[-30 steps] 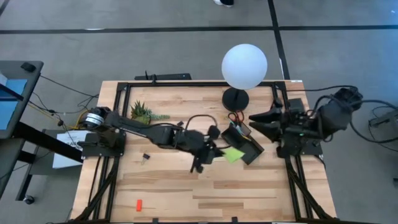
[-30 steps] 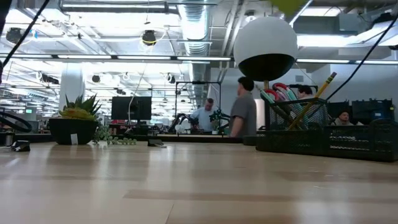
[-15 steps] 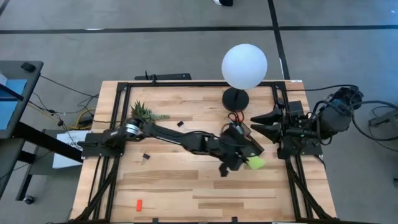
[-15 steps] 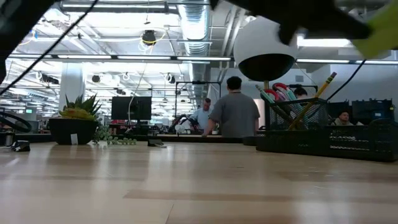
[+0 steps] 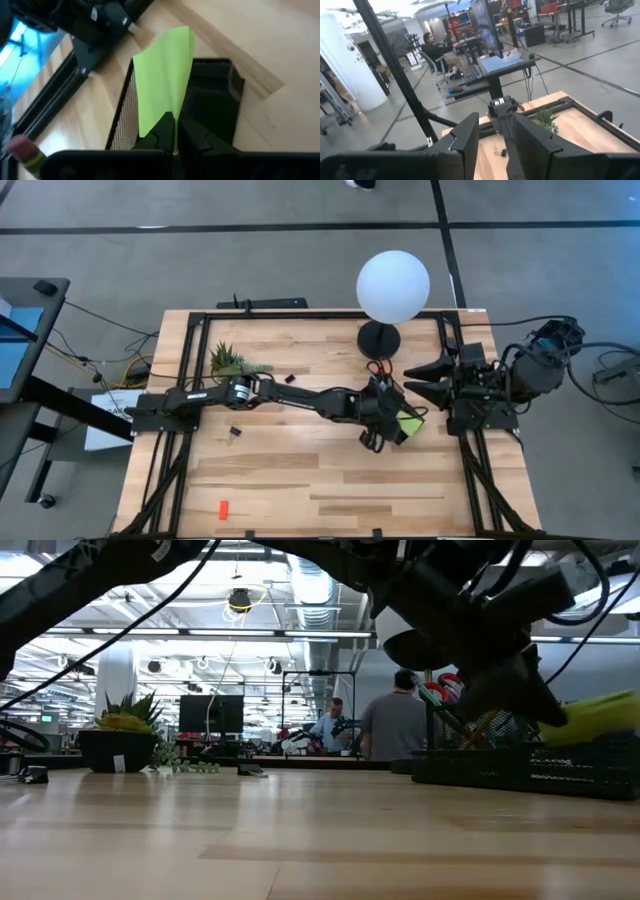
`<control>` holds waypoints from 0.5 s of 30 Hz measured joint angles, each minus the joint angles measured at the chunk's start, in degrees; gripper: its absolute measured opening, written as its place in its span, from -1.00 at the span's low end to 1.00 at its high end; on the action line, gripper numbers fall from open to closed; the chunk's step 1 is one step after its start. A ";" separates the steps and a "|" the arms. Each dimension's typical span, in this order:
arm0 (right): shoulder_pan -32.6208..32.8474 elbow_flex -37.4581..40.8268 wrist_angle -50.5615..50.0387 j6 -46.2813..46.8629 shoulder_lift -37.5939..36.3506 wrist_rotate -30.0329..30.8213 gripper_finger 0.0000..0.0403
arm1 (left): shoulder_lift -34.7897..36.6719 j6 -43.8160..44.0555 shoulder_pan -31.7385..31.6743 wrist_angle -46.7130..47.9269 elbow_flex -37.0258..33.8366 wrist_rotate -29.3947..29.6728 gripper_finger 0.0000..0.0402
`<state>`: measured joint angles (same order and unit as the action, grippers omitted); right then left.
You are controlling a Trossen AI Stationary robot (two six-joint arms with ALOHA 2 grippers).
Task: Pick and place office supplies into organizer
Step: Put the green sticky notes into the black desk organizer
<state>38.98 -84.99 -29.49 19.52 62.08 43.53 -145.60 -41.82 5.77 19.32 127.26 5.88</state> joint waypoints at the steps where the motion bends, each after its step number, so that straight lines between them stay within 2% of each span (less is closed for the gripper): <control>1: 0.00 0.00 -0.74 0.00 -0.10 -0.04 -0.44 | 0.03 -0.06 -0.12 0.03 0.00 -1.19 -1.00; 5: 0.00 0.00 -2.83 0.10 -0.36 -0.12 -0.44 | 0.13 -1.99 -0.17 1.48 0.05 -1.39 -0.99; 15: 0.00 0.00 -3.53 0.08 -0.30 -0.28 -0.44 | 0.11 -0.82 -0.12 7.57 0.02 0.62 -0.77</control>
<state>38.98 -84.99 -33.01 19.59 61.78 43.25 -145.49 -42.63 5.65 26.89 127.28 6.50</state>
